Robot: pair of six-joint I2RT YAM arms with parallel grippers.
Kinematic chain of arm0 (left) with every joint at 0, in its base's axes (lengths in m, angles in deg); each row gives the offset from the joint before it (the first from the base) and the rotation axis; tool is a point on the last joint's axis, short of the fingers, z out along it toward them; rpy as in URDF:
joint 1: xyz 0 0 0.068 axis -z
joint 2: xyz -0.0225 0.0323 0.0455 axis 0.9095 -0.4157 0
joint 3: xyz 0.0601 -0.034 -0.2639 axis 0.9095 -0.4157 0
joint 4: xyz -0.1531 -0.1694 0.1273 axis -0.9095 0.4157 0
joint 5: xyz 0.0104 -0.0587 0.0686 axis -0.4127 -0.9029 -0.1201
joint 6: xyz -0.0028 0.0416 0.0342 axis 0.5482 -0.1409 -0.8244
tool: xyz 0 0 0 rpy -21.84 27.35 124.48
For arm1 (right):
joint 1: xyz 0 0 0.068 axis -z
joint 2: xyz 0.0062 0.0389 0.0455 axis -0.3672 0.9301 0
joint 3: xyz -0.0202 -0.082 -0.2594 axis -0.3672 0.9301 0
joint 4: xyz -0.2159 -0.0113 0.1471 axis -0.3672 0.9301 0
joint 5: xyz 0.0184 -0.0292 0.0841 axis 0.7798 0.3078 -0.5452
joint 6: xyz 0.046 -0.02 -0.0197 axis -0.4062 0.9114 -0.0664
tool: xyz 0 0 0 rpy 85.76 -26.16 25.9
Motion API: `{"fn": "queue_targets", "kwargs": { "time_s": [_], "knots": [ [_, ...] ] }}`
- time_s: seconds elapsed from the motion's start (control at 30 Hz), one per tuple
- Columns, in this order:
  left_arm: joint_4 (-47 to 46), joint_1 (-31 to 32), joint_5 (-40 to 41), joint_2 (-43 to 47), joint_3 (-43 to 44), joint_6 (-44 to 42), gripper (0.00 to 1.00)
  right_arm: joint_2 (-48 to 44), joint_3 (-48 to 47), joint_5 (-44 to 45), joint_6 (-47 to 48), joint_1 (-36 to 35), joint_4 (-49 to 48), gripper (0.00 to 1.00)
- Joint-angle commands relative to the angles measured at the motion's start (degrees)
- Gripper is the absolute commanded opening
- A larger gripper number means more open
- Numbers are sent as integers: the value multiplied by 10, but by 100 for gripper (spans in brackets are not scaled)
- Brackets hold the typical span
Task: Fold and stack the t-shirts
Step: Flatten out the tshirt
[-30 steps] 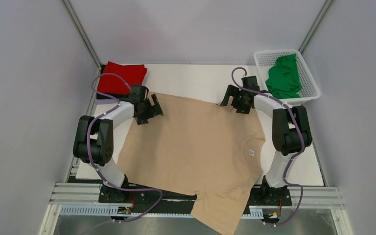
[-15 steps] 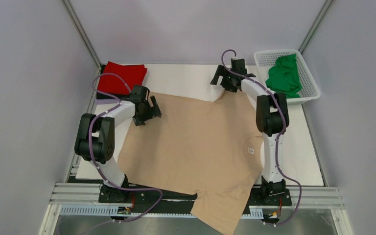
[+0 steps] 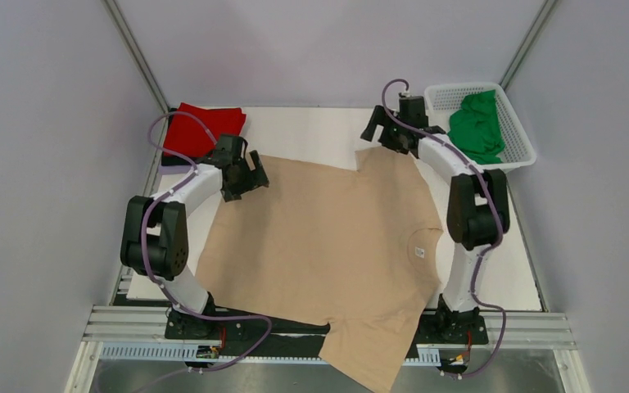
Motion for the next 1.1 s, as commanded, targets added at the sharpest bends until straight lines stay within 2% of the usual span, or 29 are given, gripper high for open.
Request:
{"fn": "queue_targets", "kwargs": {
  "time_s": [0.0, 0.1, 0.23, 0.4, 0.53, 0.77, 1.07],
  "knots": [
    [-2, -1, -16, 35, 35, -21, 100, -187, 189, 45, -30, -3, 49, 100],
    [10, 0, -42, 25, 53, -32, 100, -262, 290, 43, -60, -4, 98, 100],
    [33, 2, -54, -8, 73, -41, 100, -312, 371, 33, -66, -3, 136, 100],
    [22, 3, -64, -46, 75, -34, 100, -278, 385, 65, -66, -1, 136, 100],
    [22, 3, -63, -86, 93, -31, 100, -201, 340, 84, -61, 7, 132, 100],
    [29, -7, -42, -159, 144, -20, 100, -81, 208, 99, -38, 41, 132, 100],
    [49, -20, -45, -264, 270, -20, 100, 73, 13, 69, -2, 86, 136, 100]
  ]
}}
